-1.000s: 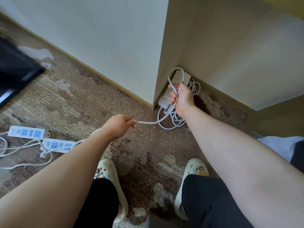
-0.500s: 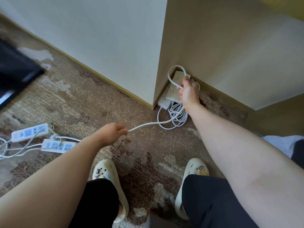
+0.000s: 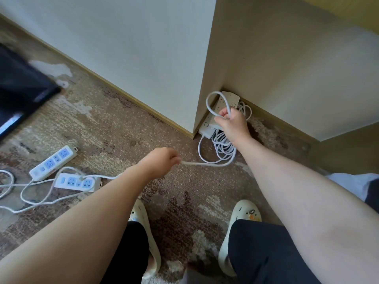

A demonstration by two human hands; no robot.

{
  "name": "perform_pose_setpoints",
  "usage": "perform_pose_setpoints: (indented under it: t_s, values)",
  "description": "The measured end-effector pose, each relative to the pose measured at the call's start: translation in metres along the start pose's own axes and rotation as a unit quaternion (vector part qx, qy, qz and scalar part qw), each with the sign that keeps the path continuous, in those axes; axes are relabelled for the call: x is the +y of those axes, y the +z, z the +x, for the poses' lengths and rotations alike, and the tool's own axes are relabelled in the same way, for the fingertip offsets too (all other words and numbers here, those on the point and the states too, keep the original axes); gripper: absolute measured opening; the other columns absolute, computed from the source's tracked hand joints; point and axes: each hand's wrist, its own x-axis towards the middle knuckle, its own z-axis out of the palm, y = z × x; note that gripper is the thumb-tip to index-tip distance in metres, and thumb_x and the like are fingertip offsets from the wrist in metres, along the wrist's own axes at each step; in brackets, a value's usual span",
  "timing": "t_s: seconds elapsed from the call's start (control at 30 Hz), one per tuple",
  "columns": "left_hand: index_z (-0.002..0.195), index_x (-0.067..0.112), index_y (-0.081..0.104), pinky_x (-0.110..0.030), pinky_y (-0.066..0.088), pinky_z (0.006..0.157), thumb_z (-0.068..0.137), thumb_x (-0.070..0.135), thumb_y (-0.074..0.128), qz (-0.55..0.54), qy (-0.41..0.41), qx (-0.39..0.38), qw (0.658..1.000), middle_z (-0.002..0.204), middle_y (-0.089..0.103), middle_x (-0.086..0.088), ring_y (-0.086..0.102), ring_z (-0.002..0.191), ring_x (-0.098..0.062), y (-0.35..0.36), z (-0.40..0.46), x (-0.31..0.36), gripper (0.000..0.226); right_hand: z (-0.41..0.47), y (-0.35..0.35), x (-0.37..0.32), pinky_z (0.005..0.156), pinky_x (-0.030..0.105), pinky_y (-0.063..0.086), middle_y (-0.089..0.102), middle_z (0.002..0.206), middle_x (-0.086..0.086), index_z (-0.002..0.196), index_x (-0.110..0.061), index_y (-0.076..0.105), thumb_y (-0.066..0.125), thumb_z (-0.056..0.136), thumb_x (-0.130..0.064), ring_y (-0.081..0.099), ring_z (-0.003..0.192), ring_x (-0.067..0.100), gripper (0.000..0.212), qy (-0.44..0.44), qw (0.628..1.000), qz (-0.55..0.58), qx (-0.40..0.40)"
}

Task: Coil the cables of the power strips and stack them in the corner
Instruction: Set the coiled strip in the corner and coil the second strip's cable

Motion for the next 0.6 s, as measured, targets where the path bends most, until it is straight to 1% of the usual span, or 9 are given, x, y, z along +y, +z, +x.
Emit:
perform_pose_setpoints:
  t_s: [0.07, 0.2, 0.27, 0.3, 0.37, 0.4, 0.47, 0.53, 0.6]
  values:
    - [0.082, 0.024, 0.061, -0.021, 0.037, 0.049, 0.099, 0.031, 0.049, -0.015, -0.037, -0.026, 0.999, 0.072, 0.058, 0.003, 0.045, 0.054, -0.010, 0.003, -0.004, -0.022, 0.023, 0.003, -0.002, -0.001, 0.059, 0.028, 0.044, 0.054, 0.068, -0.008, 0.078, -0.028, 0.054, 0.060, 0.086, -0.012, 0.051, 0.059, 0.009, 0.019, 0.005, 0.999, -0.030, 0.013]
    - [0.082, 0.022, 0.066, -0.030, 0.044, 0.060, 0.098, 0.033, 0.050, -0.071, -0.096, -0.011, 0.993, 0.076, 0.062, -0.002, 0.052, 0.062, -0.016, 0.000, -0.013, -0.061, 0.025, 0.007, -0.005, -0.006, 0.058, 0.024, 0.045, 0.058, 0.075, -0.007, 0.079, -0.030, 0.051, 0.061, 0.091, -0.015, 0.054, 0.063, 0.007, 0.022, -0.007, 0.999, -0.042, 0.032]
    - [0.082, 0.019, 0.068, -0.032, 0.047, 0.067, 0.100, 0.032, 0.047, -0.078, -0.112, -0.017, 0.991, 0.081, 0.065, -0.007, 0.054, 0.067, -0.019, 0.000, -0.016, -0.071, 0.030, 0.006, -0.006, -0.008, 0.055, 0.020, 0.042, 0.057, 0.076, -0.008, 0.080, -0.030, 0.051, 0.061, 0.093, -0.017, 0.053, 0.062, 0.004, 0.021, -0.012, 0.999, -0.043, 0.021]
    - [0.081, 0.019, 0.068, -0.031, 0.045, 0.065, 0.100, 0.031, 0.047, -0.077, -0.112, -0.015, 0.991, 0.080, 0.065, -0.007, 0.052, 0.064, -0.018, -0.001, -0.016, -0.069, 0.030, 0.005, -0.005, -0.007, 0.056, 0.020, 0.042, 0.056, 0.077, -0.007, 0.082, -0.030, 0.052, 0.061, 0.093, -0.018, 0.052, 0.062, 0.005, 0.019, -0.015, 0.999, -0.045, 0.004]
    - [0.078, 0.022, 0.066, -0.026, 0.039, 0.053, 0.099, 0.032, 0.050, -0.075, -0.087, 0.006, 0.993, 0.070, 0.060, -0.002, 0.045, 0.054, -0.012, -0.005, -0.011, -0.050, 0.028, 0.003, -0.003, -0.007, 0.062, 0.027, 0.044, 0.056, 0.079, -0.005, 0.083, -0.028, 0.055, 0.063, 0.093, -0.021, 0.052, 0.068, 0.010, 0.014, -0.027, 0.997, -0.057, -0.037]
    - [0.078, 0.024, 0.065, -0.021, 0.036, 0.047, 0.098, 0.033, 0.051, -0.075, -0.061, 0.024, 0.995, 0.065, 0.058, 0.002, 0.042, 0.048, -0.008, -0.008, -0.007, -0.034, 0.026, 0.002, -0.002, -0.008, 0.066, 0.032, 0.044, 0.056, 0.079, -0.005, 0.084, -0.027, 0.057, 0.064, 0.093, -0.023, 0.053, 0.070, 0.011, 0.012, -0.034, 0.996, -0.061, -0.052]
    - [0.076, 0.025, 0.065, -0.011, 0.030, 0.040, 0.096, 0.035, 0.052, -0.071, 0.015, 0.071, 0.995, 0.059, 0.055, 0.008, 0.040, 0.040, 0.000, -0.015, 0.001, 0.002, 0.026, 0.002, -0.001, -0.010, 0.065, 0.033, 0.046, 0.058, 0.072, -0.006, 0.084, -0.025, 0.060, 0.068, 0.091, -0.026, 0.053, 0.062, 0.007, 0.011, -0.034, 0.996, -0.053, -0.069]
    - [0.076, 0.022, 0.064, -0.012, 0.032, 0.042, 0.095, 0.037, 0.054, -0.064, 0.084, 0.109, 0.989, 0.057, 0.053, 0.010, 0.045, 0.044, 0.003, -0.017, 0.006, 0.034, 0.027, 0.002, 0.000, -0.011, 0.060, 0.033, 0.046, 0.059, 0.061, -0.008, 0.085, -0.024, 0.060, 0.069, 0.091, -0.028, 0.050, 0.048, 0.001, 0.012, -0.024, 0.996, -0.042, -0.078]
    - [0.072, 0.028, 0.059, -0.017, 0.033, 0.046, 0.095, 0.040, 0.054, -0.033, 0.087, 0.110, 0.990, 0.060, 0.054, 0.010, 0.049, 0.050, -0.001, -0.012, 0.010, 0.045, 0.027, 0.001, 0.000, -0.010, 0.059, 0.030, 0.045, 0.058, 0.057, -0.008, 0.086, -0.022, 0.060, 0.068, 0.093, -0.029, 0.050, 0.047, 0.001, 0.013, -0.019, 0.995, -0.053, -0.085]
